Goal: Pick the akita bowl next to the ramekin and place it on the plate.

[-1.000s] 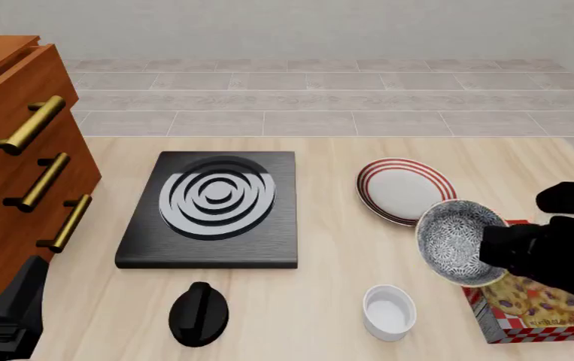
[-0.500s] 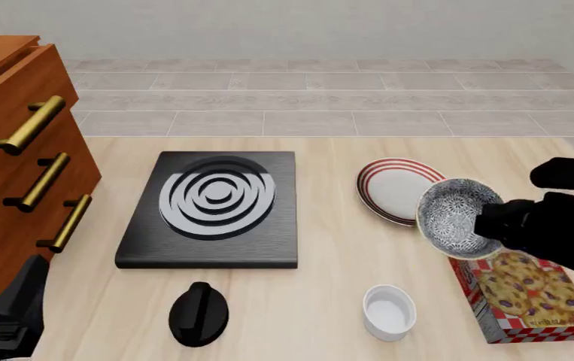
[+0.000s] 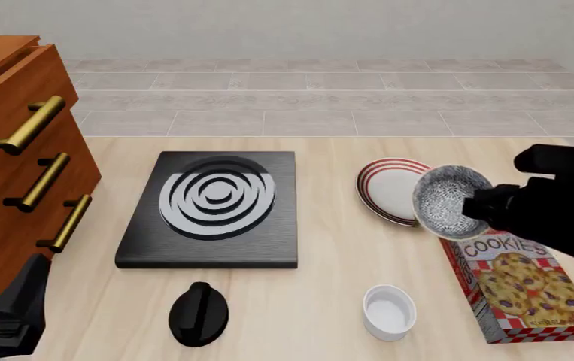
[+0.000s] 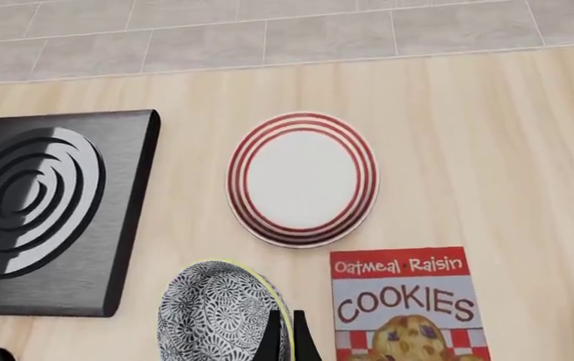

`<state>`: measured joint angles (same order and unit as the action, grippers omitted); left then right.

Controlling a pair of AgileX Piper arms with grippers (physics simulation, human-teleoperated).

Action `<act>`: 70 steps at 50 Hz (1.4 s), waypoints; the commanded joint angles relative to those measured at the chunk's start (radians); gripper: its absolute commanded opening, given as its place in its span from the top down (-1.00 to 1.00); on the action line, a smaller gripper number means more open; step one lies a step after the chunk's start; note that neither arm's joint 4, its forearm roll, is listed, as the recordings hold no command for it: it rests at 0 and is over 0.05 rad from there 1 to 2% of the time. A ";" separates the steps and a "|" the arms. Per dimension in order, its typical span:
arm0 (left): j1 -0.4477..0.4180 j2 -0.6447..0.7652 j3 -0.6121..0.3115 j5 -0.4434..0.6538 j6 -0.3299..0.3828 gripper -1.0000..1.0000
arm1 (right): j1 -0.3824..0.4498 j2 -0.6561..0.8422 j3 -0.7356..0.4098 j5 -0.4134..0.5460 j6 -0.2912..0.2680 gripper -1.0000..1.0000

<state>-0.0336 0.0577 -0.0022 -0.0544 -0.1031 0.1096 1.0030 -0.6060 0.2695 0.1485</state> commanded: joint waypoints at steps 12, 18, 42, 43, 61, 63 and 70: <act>0.002 0.046 0.001 -0.038 -0.008 -1.00 | -0.010 0.133 -0.041 -0.117 -0.002 1.00; 0.001 0.056 0.001 -0.045 -0.008 -1.00 | -0.013 0.163 -0.067 -0.129 -0.005 1.00; 0.002 0.070 0.001 -0.055 -0.006 -1.00 | -0.034 0.261 -0.113 -0.193 -0.017 1.00; 0.002 0.071 0.001 -0.056 -0.006 -1.00 | -0.035 0.264 -0.114 -0.196 -0.017 1.00; 0.005 0.069 0.001 -0.054 -0.007 -1.00 | -0.036 0.339 -0.136 -0.250 -0.015 1.00; 0.006 0.070 0.001 -0.055 -0.007 -1.00 | -0.037 0.347 -0.137 -0.255 -0.015 1.00; 0.006 0.067 0.002 -0.052 -0.008 -1.00 | -0.038 0.380 -0.139 -0.280 -0.019 1.00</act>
<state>-0.0287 0.1265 -0.0008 -0.1084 -0.1101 0.0734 1.3444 -0.7335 0.0209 0.1296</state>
